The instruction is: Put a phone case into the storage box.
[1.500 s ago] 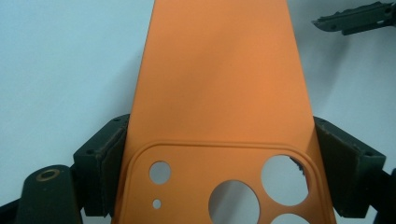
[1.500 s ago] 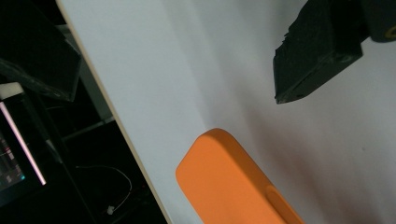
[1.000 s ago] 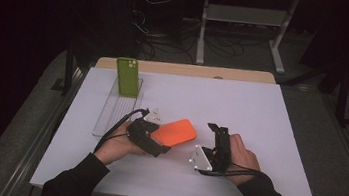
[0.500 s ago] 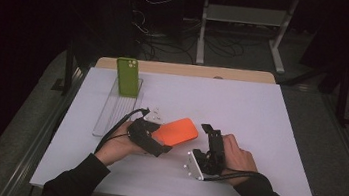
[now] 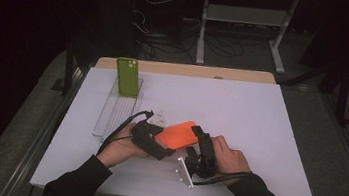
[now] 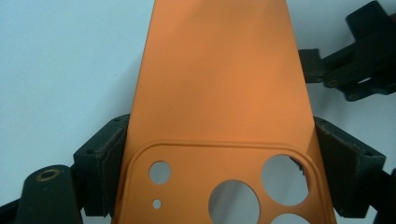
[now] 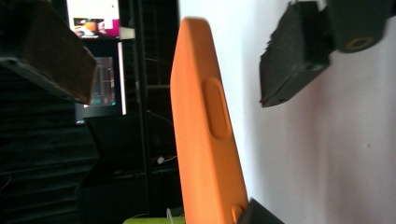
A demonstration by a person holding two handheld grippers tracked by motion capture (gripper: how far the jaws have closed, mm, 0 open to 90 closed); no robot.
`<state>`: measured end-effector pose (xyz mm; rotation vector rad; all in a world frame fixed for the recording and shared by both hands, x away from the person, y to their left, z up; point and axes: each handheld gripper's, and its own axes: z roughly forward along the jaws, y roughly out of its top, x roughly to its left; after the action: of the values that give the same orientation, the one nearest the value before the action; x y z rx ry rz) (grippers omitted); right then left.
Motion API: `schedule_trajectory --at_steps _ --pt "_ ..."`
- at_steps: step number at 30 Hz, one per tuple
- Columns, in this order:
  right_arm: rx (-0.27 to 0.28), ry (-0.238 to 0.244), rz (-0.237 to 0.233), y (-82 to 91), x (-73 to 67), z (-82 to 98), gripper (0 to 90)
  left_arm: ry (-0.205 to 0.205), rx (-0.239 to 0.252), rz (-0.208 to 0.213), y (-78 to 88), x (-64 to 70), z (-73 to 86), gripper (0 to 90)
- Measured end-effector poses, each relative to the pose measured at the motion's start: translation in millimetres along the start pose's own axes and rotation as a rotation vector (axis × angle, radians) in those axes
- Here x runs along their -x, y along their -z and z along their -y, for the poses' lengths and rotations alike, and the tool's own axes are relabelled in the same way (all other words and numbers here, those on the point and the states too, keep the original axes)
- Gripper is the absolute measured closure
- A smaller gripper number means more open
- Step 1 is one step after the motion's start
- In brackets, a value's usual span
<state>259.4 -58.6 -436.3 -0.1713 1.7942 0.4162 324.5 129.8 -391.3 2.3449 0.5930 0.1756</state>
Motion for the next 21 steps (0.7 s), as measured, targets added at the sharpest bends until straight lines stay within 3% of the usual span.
schedule_trajectory --at_steps 4,10,21 --pt "0.005 0.047 0.024 0.5 -3.2 -4.8 22.0 0.004 0.003 0.002 -0.4 0.6 0.0 15.3" --pt "0.006 0.083 0.002 1.6 -10.0 -10.0 36.2 -0.009 -0.007 0.000 0.2 0.8 -0.1 15.4" --pt "0.026 0.089 -0.007 4.0 -13.0 -10.0 60.0 -0.004 -0.013 0.005 -0.4 1.1 0.2 15.4"
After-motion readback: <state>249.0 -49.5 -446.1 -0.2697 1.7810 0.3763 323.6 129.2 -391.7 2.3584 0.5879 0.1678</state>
